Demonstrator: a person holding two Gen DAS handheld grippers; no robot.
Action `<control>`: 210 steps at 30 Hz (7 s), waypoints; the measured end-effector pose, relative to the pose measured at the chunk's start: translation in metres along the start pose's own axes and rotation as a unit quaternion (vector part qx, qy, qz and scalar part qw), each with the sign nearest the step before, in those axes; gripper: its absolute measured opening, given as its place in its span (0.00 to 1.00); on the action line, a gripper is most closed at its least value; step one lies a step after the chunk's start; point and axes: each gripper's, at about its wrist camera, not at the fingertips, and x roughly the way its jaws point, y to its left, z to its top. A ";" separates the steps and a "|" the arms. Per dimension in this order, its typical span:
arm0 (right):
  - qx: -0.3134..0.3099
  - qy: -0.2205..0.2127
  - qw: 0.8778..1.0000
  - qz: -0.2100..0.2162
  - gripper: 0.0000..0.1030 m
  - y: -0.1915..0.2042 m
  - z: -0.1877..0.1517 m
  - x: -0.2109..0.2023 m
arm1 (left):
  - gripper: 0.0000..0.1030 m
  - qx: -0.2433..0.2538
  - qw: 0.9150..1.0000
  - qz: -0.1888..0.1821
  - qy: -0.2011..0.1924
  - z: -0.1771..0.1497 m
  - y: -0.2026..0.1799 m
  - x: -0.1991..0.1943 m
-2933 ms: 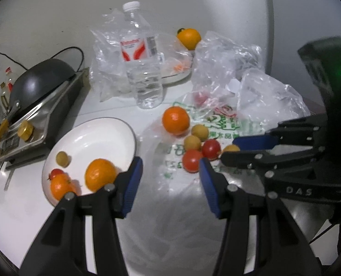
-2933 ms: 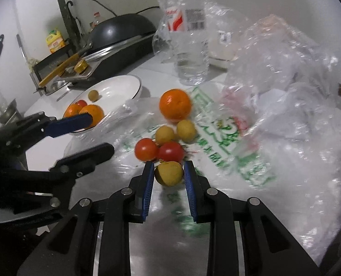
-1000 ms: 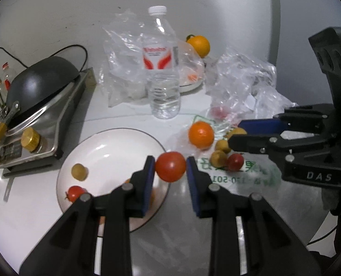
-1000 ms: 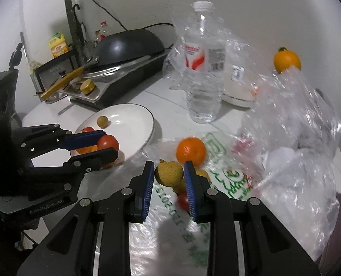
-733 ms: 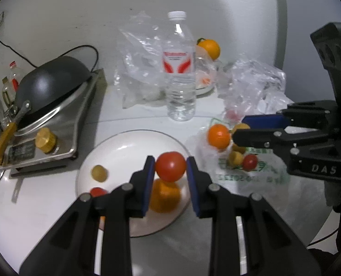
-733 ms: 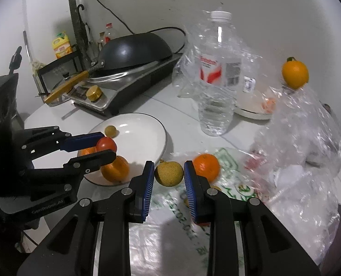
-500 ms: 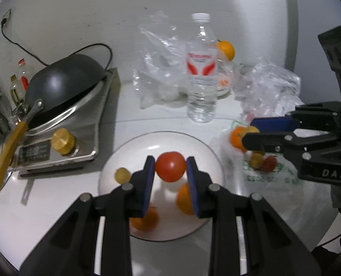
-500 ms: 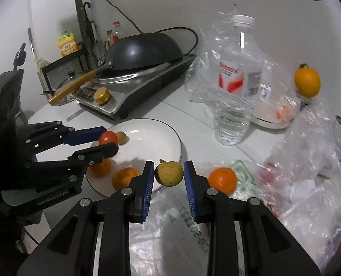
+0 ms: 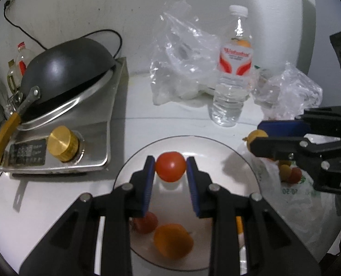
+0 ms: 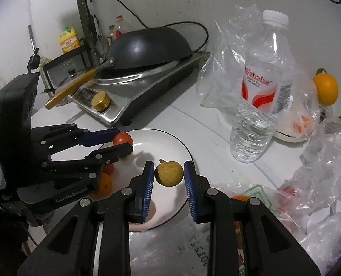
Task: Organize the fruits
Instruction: 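Carry the tomato and yellow-green fruit over the white plate and release both, then move both tools back over the fruit on the plastic bag, then grasp a red tomato with the right tool while the left tool grasps a yellow-green fruit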
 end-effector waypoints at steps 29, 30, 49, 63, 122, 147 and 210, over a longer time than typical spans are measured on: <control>0.027 0.044 0.998 0.019 0.28 0.007 0.017 0.081 | 0.29 -0.018 0.999 -0.004 0.026 -0.008 0.020 0.036; 0.027 0.044 0.999 0.019 0.28 0.007 0.017 0.081 | 0.29 -0.019 0.999 -0.003 0.026 -0.008 0.021 0.035; 0.040 0.027 0.999 0.009 0.29 0.006 0.017 0.070 | 0.29 -0.037 0.999 -0.016 0.016 -0.014 0.022 0.024; 0.046 -0.008 0.999 -0.009 0.30 -0.004 -0.001 0.018 | 0.54 -0.056 0.997 -0.002 -0.054 -0.015 0.008 -0.030; 0.043 -0.062 0.994 -0.084 0.39 -0.078 -0.088 -0.110 | 0.73 -0.005 0.989 0.026 -0.148 -0.018 -0.142 -0.085; 0.057 0.005 0.998 -0.042 0.38 -0.081 -0.106 -0.056 | 0.73 0.018 0.997 0.013 -0.080 -0.026 -0.148 -0.045; 0.066 -0.011 0.996 -0.050 0.32 -0.126 -0.114 -0.071 | 0.25 0.097 0.993 -0.029 0.057 -0.018 -0.198 0.036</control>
